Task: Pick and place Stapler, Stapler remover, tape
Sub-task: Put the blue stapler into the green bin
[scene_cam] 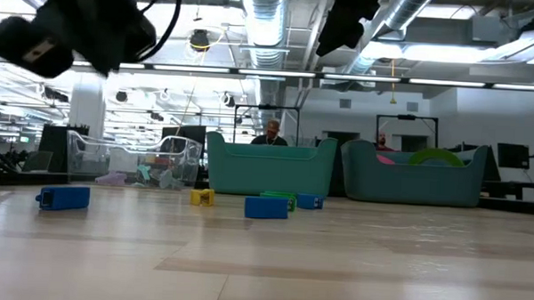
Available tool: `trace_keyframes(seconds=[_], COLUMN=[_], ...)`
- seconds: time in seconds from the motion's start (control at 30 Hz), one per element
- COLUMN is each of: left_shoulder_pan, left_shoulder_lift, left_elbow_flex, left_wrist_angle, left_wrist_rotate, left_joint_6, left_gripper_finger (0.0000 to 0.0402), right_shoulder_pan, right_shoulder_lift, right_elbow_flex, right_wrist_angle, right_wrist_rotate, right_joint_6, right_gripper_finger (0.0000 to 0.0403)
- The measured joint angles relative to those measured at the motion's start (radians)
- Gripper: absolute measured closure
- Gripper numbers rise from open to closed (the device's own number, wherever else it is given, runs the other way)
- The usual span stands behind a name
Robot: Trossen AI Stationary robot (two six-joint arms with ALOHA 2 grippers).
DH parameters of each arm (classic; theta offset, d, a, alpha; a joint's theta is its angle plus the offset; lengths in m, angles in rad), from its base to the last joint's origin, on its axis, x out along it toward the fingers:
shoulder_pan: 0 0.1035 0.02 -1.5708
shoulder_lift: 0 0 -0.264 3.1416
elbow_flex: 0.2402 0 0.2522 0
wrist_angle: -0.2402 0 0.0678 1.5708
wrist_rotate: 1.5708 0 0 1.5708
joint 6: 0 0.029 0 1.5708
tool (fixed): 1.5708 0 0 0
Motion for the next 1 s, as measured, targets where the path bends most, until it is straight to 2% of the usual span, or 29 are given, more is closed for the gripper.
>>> trace_keyframes(seconds=[0.13, 0.33, 0.47, 0.73, 0.87, 1.0], left_shoulder_pan=[-0.015, -0.021, -0.032, -0.058, -0.074, -0.08], left_shoulder_lift=[0.004, 0.004, 0.004, 0.034, 0.098, 0.17], left_elbow_flex=[0.049, 0.102, 0.149, 0.265, 0.328, 0.39], left_wrist_angle=[-0.003, -0.06, -0.118, -0.249, -0.263, -0.261], left_wrist_rotate=[-0.026, -0.071, -0.101, -0.133, -0.139, -0.133], left_joint_6=[-0.001, -0.021, -0.022, -0.042, -0.023, 0.065], left_gripper_finger=[0.0397, 0.04, 0.04, 0.0401, 0.0401, 0.0401], right_shoulder_pan=[0.0, 0.001, 0.001, 0.001, 0.001, 0.0], right_shoulder_lift=[0.0, -0.034, -0.089, -0.22, -0.264, -0.287], right_elbow_flex=[0.0, -0.002, -0.002, -0.001, 0.0, 0.0], right_wrist_angle=[-0.001, -0.029, -0.04, -0.06, -0.068, -0.084], right_wrist_rotate=[0.0, 0.0, 0.0, 0.0, 0.0, 0.0], right_joint_6=[-0.023, -0.063, -0.064, -0.066, -0.065, -0.052], right_gripper_finger=[0.0249, 0.0255, 0.0287, 0.0389, 0.0393, 0.04])
